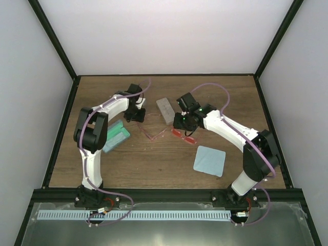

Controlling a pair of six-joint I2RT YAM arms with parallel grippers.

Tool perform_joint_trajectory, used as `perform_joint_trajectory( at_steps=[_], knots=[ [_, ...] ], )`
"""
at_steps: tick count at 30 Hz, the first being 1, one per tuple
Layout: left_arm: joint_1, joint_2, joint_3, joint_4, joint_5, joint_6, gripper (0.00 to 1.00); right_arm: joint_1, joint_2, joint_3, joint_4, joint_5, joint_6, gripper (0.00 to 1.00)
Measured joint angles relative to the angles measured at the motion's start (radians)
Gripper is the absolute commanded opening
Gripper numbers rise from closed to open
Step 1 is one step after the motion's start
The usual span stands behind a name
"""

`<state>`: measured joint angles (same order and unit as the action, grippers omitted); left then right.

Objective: Organize the sunglasses
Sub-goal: Pick up the sunglasses from the center of the board.

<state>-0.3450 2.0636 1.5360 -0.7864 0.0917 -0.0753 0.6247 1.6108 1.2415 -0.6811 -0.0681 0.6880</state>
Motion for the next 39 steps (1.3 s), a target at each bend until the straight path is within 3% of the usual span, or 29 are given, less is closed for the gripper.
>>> perform_joint_trajectory(
  at_steps=[2,7,12,16,23,29,34,39],
  knots=[
    [0.000,0.002,-0.018,-0.002,-0.003,-0.002,0.38,-0.001,0.000,0.000,0.000,0.000,-0.002,0.40],
    [0.000,0.019,-0.035,0.000,-0.020,-0.019,0.17,-0.001,0.000,-0.005,0.000,0.001,-0.003,0.40],
    [0.000,0.018,-0.042,0.006,-0.027,-0.024,0.14,-0.001,0.000,-0.018,-0.003,0.002,-0.003,0.40],
    [0.001,-0.016,-0.095,0.038,-0.016,-0.021,0.04,-0.001,-0.006,-0.035,-0.005,0.004,-0.003,0.40],
    [0.001,-0.104,-0.166,0.034,0.011,-0.036,0.04,-0.001,-0.028,-0.051,-0.009,0.022,-0.014,0.40],
    [0.001,-0.155,-0.143,0.032,0.031,-0.141,0.04,-0.001,-0.111,-0.062,0.036,0.019,-0.035,0.42],
    [0.001,-0.166,-0.118,0.045,0.058,-0.242,0.04,0.000,-0.140,-0.069,0.092,-0.019,-0.056,0.26],
    [-0.003,-0.170,-0.117,0.046,0.070,-0.293,0.04,0.000,-0.029,-0.025,0.083,-0.016,-0.077,0.17]
  ],
)
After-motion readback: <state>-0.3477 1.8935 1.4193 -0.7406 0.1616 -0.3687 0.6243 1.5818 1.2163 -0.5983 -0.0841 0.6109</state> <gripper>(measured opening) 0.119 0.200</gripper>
